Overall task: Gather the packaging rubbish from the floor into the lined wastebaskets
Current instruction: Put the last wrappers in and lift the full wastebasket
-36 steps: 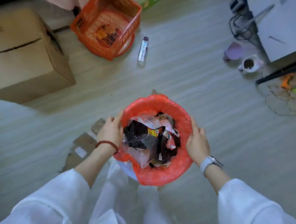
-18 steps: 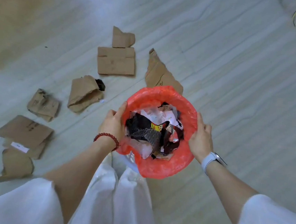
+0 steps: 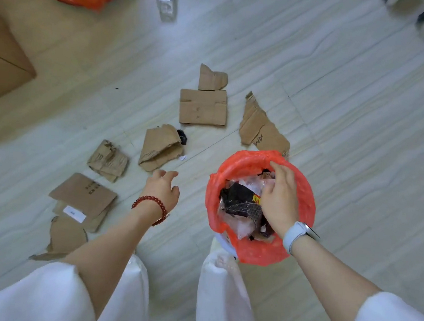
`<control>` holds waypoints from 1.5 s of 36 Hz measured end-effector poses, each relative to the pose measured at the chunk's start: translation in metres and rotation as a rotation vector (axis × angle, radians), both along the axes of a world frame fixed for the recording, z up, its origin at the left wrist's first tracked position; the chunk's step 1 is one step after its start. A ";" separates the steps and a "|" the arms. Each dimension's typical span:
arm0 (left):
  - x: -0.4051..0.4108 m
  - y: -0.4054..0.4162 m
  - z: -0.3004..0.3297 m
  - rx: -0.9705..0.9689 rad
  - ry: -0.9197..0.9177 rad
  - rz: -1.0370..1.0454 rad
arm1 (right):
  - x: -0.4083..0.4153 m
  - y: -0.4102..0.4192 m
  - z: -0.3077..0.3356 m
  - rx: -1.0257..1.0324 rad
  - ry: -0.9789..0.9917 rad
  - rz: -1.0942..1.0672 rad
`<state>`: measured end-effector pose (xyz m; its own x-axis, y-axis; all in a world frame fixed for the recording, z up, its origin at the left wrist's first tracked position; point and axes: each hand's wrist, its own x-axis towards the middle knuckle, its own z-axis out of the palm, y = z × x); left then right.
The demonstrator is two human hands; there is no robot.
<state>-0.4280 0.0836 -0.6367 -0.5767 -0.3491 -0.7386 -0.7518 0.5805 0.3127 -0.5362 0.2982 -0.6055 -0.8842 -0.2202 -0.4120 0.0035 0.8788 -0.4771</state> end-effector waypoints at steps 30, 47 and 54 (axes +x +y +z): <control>0.019 -0.150 -0.290 -0.342 0.453 -0.376 | 0.066 -0.207 -0.326 0.107 0.029 0.097; 0.016 -0.235 -0.268 -0.411 0.375 0.069 | 0.012 -0.235 -0.318 0.194 0.218 0.289; 0.059 -0.224 -0.261 -0.387 0.556 0.022 | 0.037 -0.246 -0.323 0.230 0.150 0.428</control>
